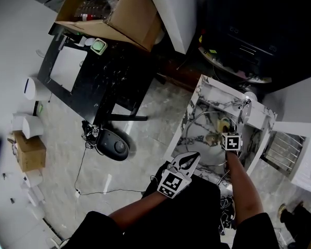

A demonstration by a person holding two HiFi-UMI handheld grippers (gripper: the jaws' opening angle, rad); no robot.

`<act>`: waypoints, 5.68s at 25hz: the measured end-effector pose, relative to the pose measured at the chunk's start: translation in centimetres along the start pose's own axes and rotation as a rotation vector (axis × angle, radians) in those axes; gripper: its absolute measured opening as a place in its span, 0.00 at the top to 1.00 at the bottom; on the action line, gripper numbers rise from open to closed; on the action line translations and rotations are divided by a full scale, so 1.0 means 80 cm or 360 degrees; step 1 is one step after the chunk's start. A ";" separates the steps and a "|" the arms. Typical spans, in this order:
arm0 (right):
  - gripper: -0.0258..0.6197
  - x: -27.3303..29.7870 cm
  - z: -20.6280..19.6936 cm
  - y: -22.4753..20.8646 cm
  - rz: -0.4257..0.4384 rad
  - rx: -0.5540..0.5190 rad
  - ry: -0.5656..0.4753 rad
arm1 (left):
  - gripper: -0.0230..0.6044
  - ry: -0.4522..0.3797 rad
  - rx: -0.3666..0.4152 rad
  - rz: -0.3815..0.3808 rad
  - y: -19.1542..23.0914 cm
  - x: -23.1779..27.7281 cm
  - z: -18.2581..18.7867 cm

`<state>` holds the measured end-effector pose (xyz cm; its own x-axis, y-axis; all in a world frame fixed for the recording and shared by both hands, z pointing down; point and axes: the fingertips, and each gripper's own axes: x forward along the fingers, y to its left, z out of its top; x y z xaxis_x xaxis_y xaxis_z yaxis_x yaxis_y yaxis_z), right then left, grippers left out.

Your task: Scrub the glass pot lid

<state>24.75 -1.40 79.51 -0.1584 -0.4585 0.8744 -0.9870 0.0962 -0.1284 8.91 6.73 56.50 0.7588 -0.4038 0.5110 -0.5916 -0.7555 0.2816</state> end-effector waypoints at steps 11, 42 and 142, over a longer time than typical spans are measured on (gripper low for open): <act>0.86 -0.013 -0.021 -0.023 -0.0078 -0.0016 0.0050 | 0.94 -0.0003 0.0012 -0.0027 -0.008 -0.007 -0.007; 0.86 -0.058 -0.091 -0.020 -0.0133 -0.0059 0.0335 | 0.94 -0.0063 0.0001 -0.0097 -0.007 -0.031 -0.011; 0.86 0.004 -0.046 0.221 0.0146 -0.0193 0.0634 | 0.94 -0.0177 0.0021 -0.0274 0.156 -0.072 0.033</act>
<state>7.33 3.39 79.22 -0.1999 -0.0681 0.9775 -0.9554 0.2349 -0.1790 -2.10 -1.77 54.91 0.8744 -0.3218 0.3632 -0.4473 -0.8246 0.3464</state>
